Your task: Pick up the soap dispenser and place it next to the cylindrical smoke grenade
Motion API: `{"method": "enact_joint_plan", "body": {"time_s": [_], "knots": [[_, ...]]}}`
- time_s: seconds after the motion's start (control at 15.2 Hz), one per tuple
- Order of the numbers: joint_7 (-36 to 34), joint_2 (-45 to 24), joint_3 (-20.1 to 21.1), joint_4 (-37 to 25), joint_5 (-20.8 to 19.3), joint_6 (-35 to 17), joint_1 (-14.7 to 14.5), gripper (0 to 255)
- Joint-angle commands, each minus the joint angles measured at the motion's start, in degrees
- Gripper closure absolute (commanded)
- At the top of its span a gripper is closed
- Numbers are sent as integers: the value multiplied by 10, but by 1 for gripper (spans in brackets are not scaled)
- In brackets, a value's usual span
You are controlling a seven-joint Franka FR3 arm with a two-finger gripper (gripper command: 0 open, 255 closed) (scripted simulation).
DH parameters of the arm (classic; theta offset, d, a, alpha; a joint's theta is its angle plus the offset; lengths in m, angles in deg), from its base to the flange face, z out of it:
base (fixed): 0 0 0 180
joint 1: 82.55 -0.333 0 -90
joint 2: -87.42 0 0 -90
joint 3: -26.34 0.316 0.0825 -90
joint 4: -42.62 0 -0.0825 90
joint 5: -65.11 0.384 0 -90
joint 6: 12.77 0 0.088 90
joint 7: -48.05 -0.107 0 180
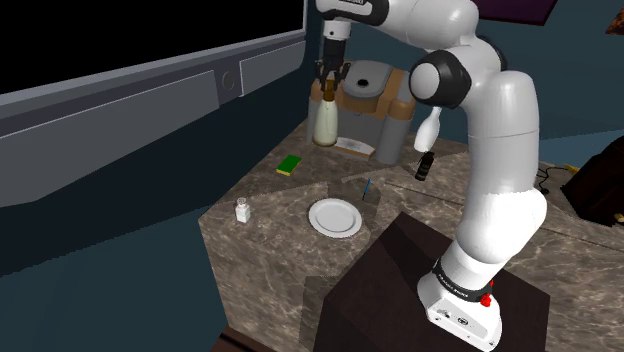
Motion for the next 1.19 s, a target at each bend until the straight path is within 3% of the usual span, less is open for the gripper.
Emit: {"method": "enact_joint_plan", "body": {"time_s": [0.0, 0.26, 0.59, 1.12], "knots": [[-2, -10, 0, -33, 1, 23, 2, 255], [-4, -32, 1, -95, 5, 63, 8, 255], [47, 76, -16, 73, -8, 5, 28, 255], [131, 179, -48, 218, -24, -35, 71, 255]]}}
